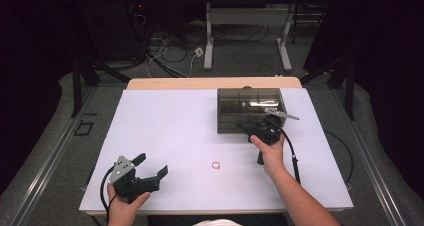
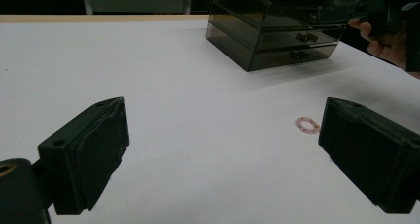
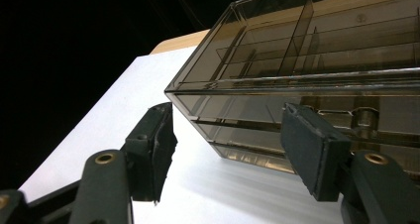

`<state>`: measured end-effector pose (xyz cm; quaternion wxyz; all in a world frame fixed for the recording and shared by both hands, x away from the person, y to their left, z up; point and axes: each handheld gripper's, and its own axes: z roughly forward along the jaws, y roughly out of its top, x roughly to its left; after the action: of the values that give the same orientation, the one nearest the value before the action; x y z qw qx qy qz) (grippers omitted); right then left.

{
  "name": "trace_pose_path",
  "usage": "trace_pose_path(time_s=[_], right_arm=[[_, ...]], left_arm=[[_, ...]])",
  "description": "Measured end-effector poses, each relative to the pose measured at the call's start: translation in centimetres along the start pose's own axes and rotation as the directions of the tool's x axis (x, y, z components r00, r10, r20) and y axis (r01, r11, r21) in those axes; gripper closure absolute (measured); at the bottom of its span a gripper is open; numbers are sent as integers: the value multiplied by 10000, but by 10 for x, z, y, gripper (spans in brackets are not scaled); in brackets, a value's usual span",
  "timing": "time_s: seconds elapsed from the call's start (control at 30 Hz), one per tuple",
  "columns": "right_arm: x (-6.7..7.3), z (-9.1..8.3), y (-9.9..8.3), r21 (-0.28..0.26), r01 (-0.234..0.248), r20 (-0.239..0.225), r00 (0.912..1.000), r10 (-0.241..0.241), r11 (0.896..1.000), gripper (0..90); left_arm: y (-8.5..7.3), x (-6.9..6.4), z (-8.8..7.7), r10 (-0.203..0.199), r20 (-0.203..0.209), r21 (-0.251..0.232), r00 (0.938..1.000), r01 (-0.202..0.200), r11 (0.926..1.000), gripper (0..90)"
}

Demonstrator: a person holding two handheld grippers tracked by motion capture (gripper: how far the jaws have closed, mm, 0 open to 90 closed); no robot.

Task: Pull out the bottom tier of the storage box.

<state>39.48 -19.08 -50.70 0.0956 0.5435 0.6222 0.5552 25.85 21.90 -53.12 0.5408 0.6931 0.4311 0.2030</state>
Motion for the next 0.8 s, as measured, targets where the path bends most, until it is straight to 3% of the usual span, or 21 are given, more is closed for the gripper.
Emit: trace_pose_path(time_s=[0.13, 0.17, 0.23, 0.37, 0.43, 0.57, 0.6, 0.77, 0.8], right_arm=[[-2, 4, -2, 135, -197, 23, 9998, 196, 9997, 399], [-5, 5, -3, 456, -299, -5, 9996, 300, 9985, 423], [-5, 6, -4, 412, -371, -40, 9993, 373, 9985, 424], [-4, 7, -9, 944, -293, 232, 9994, 272, 9951, 438], [-4, 9, -12, 811, -282, 330, 9991, 256, 9963, 448], [-6, 11, -18, 1257, -412, 539, 9979, 346, 9912, 478], [-8, 12, -21, 1309, -677, 582, 9965, 605, 9891, 502], [-12, 15, -26, 1507, -955, 822, 9931, 837, 9840, 522], [-13, 17, -28, 1739, -1224, 1049, 9889, 1053, 9771, 524]], left_arm=[[-2, 2, -4, -73, -121, -8, 9999, 73, 10000, 58], [-2, 2, -5, -87, -139, -5, 9999, 87, 10000, 61], [-3, 3, -6, -113, -189, 17, 9998, 113, 9999, 62], [-3, 3, -8, -169, -223, -8, 9996, 169, 9999, 67], [-3, 3, -8, -136, -218, 11, 9997, 136, 9999, 67], [-3, 2, -8, -118, -207, -32, 9997, 118, 9999, 69], [-3, 2, -8, -81, -190, -33, 9998, 81, 10000, 71], [-2, 3, -7, -42, -100, 7, 9999, 42, 10000, 71], [-2, 3, -6, -53, -72, 31, 10000, 53, 10000, 72]])
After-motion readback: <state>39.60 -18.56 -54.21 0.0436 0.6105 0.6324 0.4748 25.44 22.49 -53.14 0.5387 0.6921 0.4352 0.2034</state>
